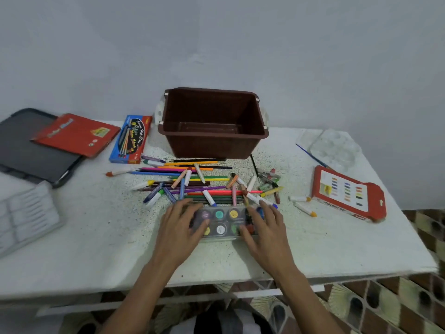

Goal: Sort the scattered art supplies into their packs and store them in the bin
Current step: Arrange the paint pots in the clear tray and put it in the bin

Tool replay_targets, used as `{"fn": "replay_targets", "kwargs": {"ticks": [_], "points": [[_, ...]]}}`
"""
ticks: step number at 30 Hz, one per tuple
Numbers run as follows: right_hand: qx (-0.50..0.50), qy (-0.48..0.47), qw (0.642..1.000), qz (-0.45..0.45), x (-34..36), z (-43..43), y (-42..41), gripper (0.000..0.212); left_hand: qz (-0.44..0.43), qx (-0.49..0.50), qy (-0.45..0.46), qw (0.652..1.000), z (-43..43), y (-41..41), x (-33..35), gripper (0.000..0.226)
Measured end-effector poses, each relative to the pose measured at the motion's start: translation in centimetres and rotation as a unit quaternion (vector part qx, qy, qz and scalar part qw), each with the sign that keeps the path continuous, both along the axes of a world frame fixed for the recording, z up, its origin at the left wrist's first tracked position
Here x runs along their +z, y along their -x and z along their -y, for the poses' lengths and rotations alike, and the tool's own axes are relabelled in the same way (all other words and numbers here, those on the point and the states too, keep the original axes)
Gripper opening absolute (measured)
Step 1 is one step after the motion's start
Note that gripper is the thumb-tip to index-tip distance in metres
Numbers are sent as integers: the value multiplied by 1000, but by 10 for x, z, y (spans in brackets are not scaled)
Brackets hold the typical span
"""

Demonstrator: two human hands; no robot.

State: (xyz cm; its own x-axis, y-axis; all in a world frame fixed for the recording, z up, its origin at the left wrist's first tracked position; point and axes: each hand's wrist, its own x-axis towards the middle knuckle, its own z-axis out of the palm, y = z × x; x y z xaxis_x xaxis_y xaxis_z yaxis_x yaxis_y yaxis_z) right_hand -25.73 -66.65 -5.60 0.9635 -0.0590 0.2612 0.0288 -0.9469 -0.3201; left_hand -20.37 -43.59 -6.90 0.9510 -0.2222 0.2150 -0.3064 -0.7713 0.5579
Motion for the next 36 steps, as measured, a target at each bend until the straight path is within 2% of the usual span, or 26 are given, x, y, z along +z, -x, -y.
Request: {"fn": "replay_targets", "kwargs": {"ticks": [3, 6, 10, 14, 23, 30, 36], "points": [[72, 36, 997, 7, 4, -7, -9, 48, -28, 71, 50, 996, -12, 13, 3, 47], [116, 33, 992, -32, 7, -18, -14, 53, -83, 141, 126, 978, -9, 22, 8, 55], [133, 33, 987, -81, 4, -28, -12, 64, -146, 214, 223, 940, -6, 24, 11, 52], [130, 18, 989, -73, 4, -28, -11, 67, -143, 222, 279, 923, -3, 26, 16, 45], [128, 3, 989, -75, 4, -29, -12, 66, -97, 188, 230, 950, -4, 30, 15, 48], [122, -2, 989, -89, 3, -30, -12, 65, -44, 149, 157, 975, -4, 30, 15, 39], [125, 6, 987, -102, 6, -29, -13, 66, -33, 128, 106, 986, -8, 26, 14, 34]]}}
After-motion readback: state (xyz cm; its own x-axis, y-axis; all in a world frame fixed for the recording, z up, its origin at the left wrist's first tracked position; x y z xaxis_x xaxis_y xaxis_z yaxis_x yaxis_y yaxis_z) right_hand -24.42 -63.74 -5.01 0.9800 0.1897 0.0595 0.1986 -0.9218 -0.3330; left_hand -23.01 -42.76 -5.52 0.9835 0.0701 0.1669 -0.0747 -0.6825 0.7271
